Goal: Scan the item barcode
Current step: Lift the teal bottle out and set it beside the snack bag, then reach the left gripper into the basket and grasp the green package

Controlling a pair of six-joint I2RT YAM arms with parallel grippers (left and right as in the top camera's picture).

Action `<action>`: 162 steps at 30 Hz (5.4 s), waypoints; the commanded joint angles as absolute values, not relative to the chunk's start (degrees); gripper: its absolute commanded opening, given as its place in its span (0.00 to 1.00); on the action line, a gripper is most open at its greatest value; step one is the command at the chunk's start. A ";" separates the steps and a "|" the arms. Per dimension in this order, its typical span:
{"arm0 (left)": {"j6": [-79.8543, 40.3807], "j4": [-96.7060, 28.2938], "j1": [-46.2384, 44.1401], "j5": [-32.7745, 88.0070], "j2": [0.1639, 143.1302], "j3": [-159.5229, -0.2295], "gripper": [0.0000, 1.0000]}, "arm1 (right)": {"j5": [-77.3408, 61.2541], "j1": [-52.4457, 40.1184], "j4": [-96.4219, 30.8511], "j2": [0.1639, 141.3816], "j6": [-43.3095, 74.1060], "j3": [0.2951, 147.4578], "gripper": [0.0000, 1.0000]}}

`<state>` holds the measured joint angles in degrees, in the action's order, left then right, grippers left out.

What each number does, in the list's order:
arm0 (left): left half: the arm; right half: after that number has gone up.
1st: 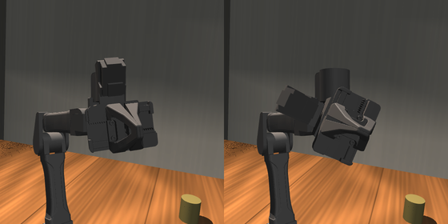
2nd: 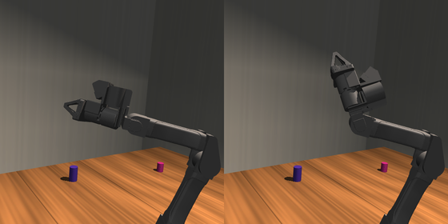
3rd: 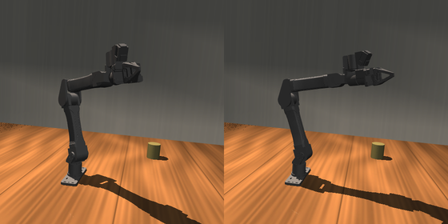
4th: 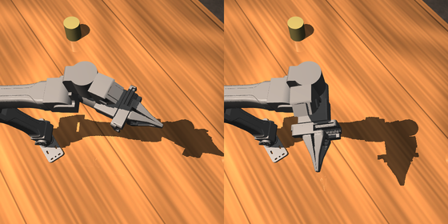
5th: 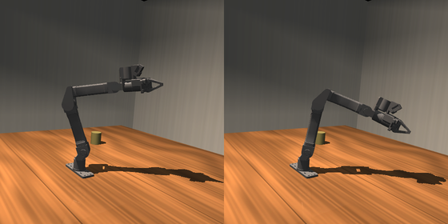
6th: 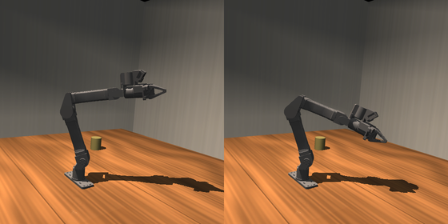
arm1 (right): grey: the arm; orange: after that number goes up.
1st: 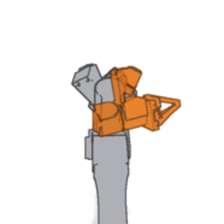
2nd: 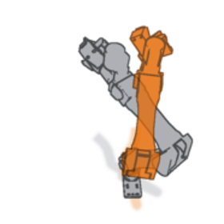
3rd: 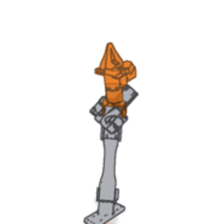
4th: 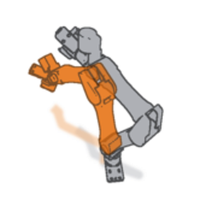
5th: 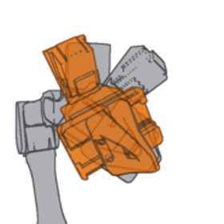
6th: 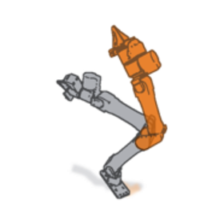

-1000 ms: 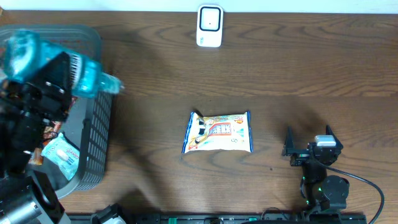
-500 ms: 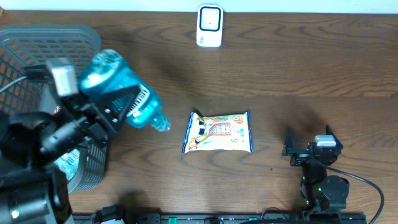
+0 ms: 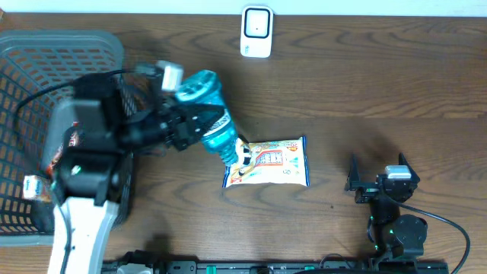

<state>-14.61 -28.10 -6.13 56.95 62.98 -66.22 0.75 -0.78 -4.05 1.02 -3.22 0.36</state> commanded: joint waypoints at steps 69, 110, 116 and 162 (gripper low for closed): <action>-15.03 -28.47 -21.17 5.74 99.15 -69.10 0.88 | 0.47 -1.17 -4.29 0.89 -3.70 0.32 0.99; -28.18 -56.16 30.22 -9.28 91.09 -69.52 0.98 | 0.47 -1.17 -4.29 0.91 -3.70 0.32 0.99; -28.16 -53.87 31.86 -9.21 96.25 -65.78 0.98 | 0.47 -1.17 -4.29 0.91 -3.70 0.32 0.99; -33.52 -27.35 32.01 27.83 46.24 -60.73 0.49 | 0.47 -1.17 -4.29 0.91 -3.70 0.32 0.99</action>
<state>-27.94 -29.15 33.41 13.47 49.08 -60.14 0.75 -0.78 -4.03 1.02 -3.22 0.36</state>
